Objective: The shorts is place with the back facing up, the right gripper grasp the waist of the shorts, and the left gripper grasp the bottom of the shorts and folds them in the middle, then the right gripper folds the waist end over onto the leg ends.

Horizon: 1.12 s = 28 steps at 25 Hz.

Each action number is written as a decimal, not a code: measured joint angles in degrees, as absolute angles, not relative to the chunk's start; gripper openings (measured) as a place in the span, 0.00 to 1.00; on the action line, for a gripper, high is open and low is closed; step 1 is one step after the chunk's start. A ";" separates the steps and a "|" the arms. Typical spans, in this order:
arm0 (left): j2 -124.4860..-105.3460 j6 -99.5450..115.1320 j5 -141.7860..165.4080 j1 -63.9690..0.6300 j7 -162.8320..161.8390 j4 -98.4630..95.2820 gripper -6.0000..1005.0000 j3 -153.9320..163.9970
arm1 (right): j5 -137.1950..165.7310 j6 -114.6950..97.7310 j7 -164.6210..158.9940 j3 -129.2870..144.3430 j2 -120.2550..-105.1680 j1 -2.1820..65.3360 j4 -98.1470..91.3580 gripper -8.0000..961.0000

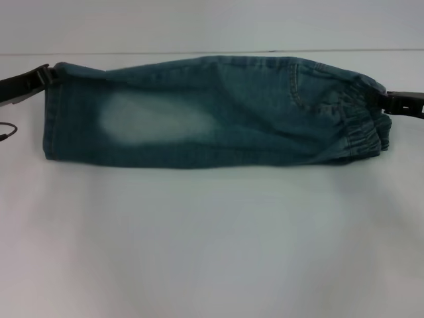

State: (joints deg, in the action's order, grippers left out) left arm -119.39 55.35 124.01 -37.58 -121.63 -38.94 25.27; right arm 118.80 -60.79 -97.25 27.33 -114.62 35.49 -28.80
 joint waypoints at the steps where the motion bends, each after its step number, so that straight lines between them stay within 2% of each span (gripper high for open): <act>1: -119.50 54.50 124.01 -37.75 -121.43 -38.87 0.04 25.52 | 118.82 -60.40 -97.14 27.34 -114.71 35.49 -28.77 0.09; 20: -120.25 50.25 118.16 -40.60 -110.66 -36.10 0.06 27.95 | 118.68 -55.59 -95.91 27.13 -115.37 34.95 -26.58 0.14; 24: -120.72 46.54 118.07 -40.66 -110.36 -35.37 0.13 27.95 | 118.78 -56.35 -96.20 27.31 -115.47 34.73 -26.51 0.15; 28: -120.91 45.03 118.03 -40.15 -110.23 -35.33 0.20 27.95 | 118.44 -56.58 -96.10 26.99 -115.67 34.15 -26.91 0.24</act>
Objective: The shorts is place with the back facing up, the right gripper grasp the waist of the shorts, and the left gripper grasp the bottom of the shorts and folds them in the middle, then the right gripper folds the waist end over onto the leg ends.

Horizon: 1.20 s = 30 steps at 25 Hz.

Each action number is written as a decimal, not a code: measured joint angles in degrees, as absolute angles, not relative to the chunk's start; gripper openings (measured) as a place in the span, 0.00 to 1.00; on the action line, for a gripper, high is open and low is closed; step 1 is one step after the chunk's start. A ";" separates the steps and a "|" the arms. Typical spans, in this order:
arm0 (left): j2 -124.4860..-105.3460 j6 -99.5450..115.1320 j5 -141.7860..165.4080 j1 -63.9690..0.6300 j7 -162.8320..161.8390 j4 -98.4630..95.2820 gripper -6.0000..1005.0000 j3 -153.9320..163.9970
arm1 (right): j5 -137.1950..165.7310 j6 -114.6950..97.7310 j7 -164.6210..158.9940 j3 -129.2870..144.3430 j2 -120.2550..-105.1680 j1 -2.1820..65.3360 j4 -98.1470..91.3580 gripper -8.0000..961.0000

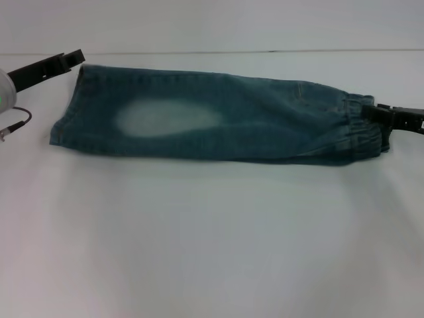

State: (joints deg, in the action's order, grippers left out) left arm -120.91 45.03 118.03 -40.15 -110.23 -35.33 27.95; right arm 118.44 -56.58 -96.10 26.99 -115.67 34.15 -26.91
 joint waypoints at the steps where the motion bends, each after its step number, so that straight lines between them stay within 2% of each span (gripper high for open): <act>1: -120.93 45.07 118.03 -40.06 -110.20 -35.33 0.22 27.95 | 117.91 -56.99 -96.08 26.75 -115.65 33.94 -27.10 0.26; 3: -120.96 45.54 118.00 -39.65 -110.05 -35.39 0.25 27.95 | 117.50 -57.39 -96.09 26.68 -115.51 33.82 -27.20 0.31; 7: -120.94 49.87 116.87 -38.59 -106.95 -35.78 0.51 27.95 | 116.42 -61.03 -97.52 26.64 -114.41 33.44 -28.67 0.40; 11: -120.98 56.45 114.63 -37.15 -101.47 -35.88 0.72 27.95 | 117.72 -66.46 -104.13 27.53 -112.83 33.19 -33.49 0.57; 13: -120.95 59.74 114.36 -36.57 -99.47 -35.90 0.79 27.97 | 119.57 -69.92 -109.70 28.52 -110.92 33.66 -35.63 0.66; 15: -120.82 63.24 114.37 -36.08 -97.51 -35.89 0.85 28.01 | 121.44 -73.11 -117.04 30.52 -108.61 34.62 -37.10 0.89; 17: -120.77 66.79 114.51 -35.70 -95.32 -35.90 0.88 28.06 | 123.75 -75.94 -124.89 33.36 -106.20 36.07 -38.14 0.93; 19: -120.73 71.25 114.75 -35.38 -92.52 -35.87 0.88 28.05 | 126.59 -77.83 -129.70 35.40 -104.80 37.45 -39.40 0.96; 22: -120.66 76.71 114.89 -35.01 -89.38 -35.68 0.88 28.52 | 133.97 -80.23 -134.88 36.91 -104.56 39.75 -42.45 0.99; 30: -121.07 79.60 115.02 -34.54 -88.33 -36.41 0.88 33.34 | 150.31 -80.85 -139.36 37.88 -106.57 45.48 -43.47 0.98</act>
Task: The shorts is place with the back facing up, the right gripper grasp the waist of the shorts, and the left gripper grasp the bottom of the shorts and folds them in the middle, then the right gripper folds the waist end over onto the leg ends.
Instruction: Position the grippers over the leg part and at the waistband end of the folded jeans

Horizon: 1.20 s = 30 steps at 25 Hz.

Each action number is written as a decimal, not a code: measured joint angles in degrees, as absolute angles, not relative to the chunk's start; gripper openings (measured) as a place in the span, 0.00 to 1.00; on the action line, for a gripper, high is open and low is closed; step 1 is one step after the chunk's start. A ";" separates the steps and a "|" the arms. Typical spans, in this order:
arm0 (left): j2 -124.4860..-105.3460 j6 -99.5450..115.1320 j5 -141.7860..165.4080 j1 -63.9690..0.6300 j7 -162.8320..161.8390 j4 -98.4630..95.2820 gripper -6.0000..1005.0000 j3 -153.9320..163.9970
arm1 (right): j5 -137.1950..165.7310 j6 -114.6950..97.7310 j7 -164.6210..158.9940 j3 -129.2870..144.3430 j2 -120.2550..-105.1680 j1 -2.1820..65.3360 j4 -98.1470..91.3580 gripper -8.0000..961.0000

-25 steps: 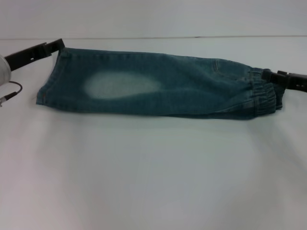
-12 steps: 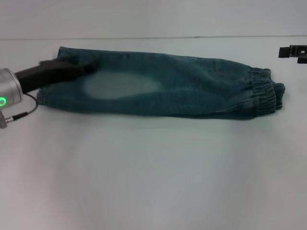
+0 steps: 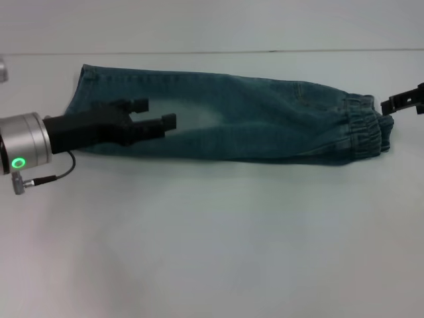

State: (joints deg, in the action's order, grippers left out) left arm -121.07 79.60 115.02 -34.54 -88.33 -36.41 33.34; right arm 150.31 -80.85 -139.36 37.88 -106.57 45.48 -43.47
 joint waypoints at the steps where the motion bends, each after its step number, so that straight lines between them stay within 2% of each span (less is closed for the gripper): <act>1: -121.16 79.59 115.03 -34.53 -88.33 -36.38 0.88 33.76 | 150.91 -80.32 -139.56 38.11 -106.86 45.64 -43.39 0.98; 8: -121.64 79.68 114.95 -34.53 -88.29 -36.21 0.88 34.43 | 151.74 -75.59 -140.55 39.16 -109.35 45.35 -42.65 0.96; 14: -121.82 80.86 114.54 -34.38 -88.29 -36.09 0.88 34.47 | 151.87 -71.80 -140.17 39.84 -109.88 45.85 -39.42 0.95; 23: -122.44 80.93 114.42 -34.14 -87.88 -36.12 0.87 34.51 | 151.41 -69.60 -138.52 40.06 -111.78 46.47 -38.40 0.94; 30: -122.74 80.73 114.43 -34.04 -87.44 -36.08 0.87 34.55 | 150.69 -69.97 -137.91 40.11 -111.97 46.90 -37.89 0.92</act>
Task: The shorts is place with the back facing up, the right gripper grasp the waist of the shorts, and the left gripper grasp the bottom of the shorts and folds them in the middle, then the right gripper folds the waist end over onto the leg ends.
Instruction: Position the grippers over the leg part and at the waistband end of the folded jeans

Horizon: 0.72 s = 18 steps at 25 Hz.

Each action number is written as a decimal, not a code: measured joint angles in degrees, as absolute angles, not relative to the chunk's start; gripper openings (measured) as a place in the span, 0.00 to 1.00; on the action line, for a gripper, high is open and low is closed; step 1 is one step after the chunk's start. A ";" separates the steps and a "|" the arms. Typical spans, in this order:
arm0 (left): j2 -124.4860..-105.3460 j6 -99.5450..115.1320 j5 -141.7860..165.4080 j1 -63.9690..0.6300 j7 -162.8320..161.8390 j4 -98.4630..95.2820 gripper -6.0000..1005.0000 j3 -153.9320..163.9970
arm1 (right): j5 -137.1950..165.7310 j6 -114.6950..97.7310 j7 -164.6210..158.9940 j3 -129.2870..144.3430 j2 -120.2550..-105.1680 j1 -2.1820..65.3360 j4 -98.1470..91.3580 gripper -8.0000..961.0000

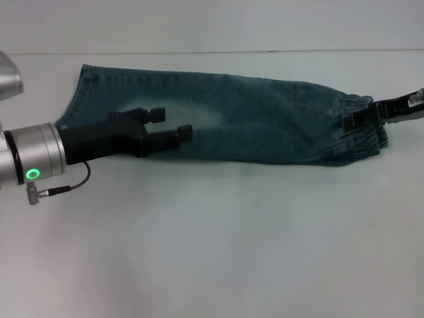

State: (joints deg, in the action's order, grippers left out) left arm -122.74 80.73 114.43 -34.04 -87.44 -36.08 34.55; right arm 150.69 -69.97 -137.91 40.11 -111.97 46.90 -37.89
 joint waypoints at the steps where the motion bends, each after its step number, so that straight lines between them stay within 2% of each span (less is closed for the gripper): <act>1: -122.83 80.70 114.44 -34.02 -87.23 -36.05 0.87 34.54 | 150.69 -70.04 -137.67 40.13 -111.97 46.90 -37.89 0.92; 7: -123.10 80.61 114.45 -33.85 -86.67 -35.66 0.87 34.41 | 150.42 -71.82 -134.89 40.14 -111.97 46.62 -37.95 0.72; 18: -123.90 80.58 112.39 -33.86 -85.62 -34.33 0.82 34.08 | 148.59 -72.88 -133.64 39.46 -111.67 45.94 -38.45 0.25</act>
